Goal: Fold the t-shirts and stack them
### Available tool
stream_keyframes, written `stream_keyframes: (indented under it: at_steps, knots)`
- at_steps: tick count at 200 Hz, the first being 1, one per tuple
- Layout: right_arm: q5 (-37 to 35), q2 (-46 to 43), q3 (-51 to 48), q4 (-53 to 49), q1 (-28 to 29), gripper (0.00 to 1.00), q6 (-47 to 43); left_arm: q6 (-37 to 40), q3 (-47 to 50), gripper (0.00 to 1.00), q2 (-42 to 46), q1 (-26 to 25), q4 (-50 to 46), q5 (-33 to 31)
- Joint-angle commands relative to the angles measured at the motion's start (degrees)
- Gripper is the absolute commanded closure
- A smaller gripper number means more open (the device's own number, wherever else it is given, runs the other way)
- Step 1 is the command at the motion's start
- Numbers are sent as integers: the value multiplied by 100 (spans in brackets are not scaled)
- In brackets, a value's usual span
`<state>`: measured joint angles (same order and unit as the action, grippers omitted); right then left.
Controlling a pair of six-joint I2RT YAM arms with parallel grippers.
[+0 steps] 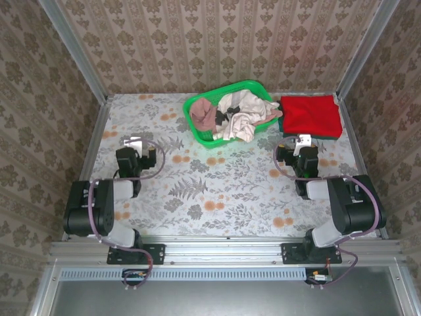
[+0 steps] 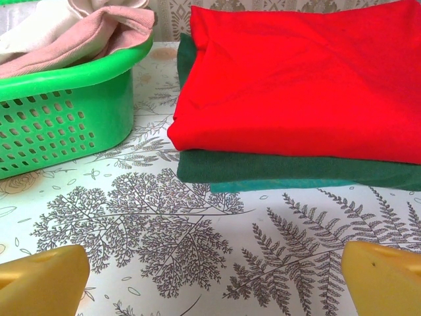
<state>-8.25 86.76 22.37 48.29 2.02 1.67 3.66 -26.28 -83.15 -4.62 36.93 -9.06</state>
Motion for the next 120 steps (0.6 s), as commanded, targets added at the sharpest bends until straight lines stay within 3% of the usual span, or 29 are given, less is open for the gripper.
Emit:
stream_keyframes:
  at_steps: [1,7,15,32,43,57,71,83,98,120]
  knots:
    - [-319,-744,378,-1185,135,0,75,-272,-1046,0,1176,-582,-1856,-1214]
    - [-433,-1105,652,-1865,170,0,165,-494,-1287,0,1447,-704,-2332,-1071]
    - [-512,-1467,1035,-2771,176,0,526,-679,-1544,0,1737,-759,-2818,-393]
    - [-570,-2159,1738,-4535,175,0,1773,-1004,-1980,0,1918,-669,-2900,1390]
    - [-118,-2521,1969,-5137,154,0,2363,-1243,-2368,0,1735,-685,-2923,1826]
    - [1573,-2929,1829,-4854,141,0,2304,-1273,-2900,0,1345,-874,-3053,1932]
    - [2531,-3367,1327,-4044,117,0,3020,-912,-3574,0,774,-1141,-3475,1810]
    - [2439,-3756,806,-3676,98,0,3686,-648,-4116,0,252,-1404,-3865,1168]
    - [2380,-4181,350,-3534,95,0,3994,-299,-4805,0,-479,-1587,-4337,1000]
    - [2258,-4556,656,-5114,314,0,3412,168,-5900,3,-1624,-1725,-5137,1004]
